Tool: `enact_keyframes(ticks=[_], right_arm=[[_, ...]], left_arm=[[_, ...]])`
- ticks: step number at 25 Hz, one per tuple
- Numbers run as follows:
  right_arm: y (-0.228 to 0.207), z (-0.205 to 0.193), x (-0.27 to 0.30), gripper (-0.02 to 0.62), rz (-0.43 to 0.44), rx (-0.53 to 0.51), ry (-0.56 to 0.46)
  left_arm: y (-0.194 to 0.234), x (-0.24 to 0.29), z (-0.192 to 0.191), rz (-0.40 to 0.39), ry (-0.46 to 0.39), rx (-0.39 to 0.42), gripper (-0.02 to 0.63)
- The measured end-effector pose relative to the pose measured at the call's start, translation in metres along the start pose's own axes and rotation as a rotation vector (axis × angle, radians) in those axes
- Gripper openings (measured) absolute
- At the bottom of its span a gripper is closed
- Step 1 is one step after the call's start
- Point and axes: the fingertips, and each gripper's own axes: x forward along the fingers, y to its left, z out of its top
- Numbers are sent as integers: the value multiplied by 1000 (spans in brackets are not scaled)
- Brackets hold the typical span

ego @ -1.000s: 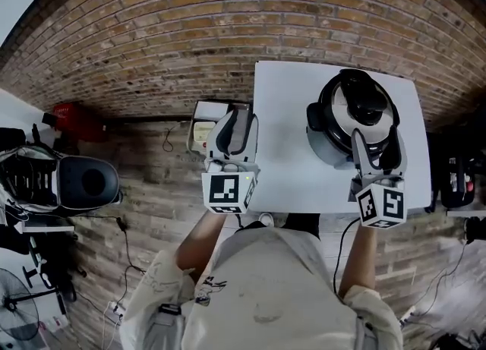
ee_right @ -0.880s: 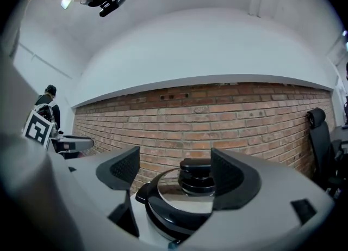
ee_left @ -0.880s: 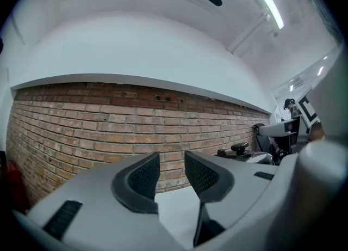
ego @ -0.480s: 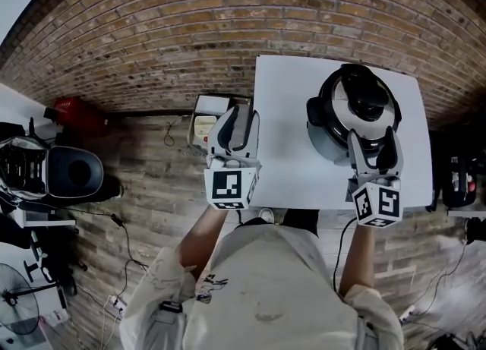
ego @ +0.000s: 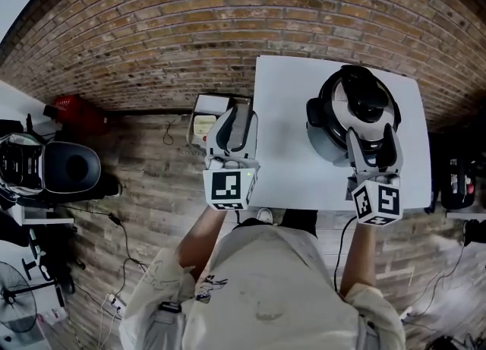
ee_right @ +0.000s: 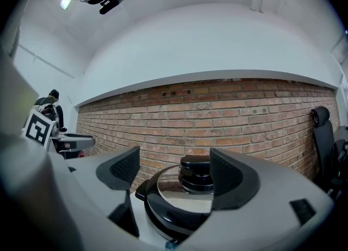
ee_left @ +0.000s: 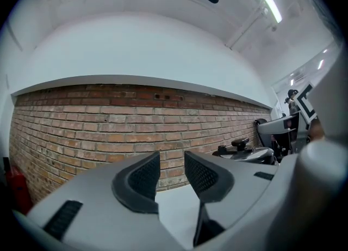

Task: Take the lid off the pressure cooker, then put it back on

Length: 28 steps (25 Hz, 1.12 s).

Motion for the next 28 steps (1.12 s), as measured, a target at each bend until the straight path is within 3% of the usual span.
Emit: enact_keyframes(ticks=[4,9,13,17,28], right_arm=[[6,0,1,401,13,-7,3],[14,-2,3,324,41,-22,24],[19,-2,6,222,49,-45,40],[24,-2,8,16,72,-41,29],[34,-6,8,17,76,-62,43]], left_arm=[[0,0,-1,-7,3,5,139],[-2,0,-3,-12,11,0,104],[0,0,-8,-4,40,4,42],[-5,2,-12,-54,54,-4,15],[-2,-4,-21,-40,78,15,14]])
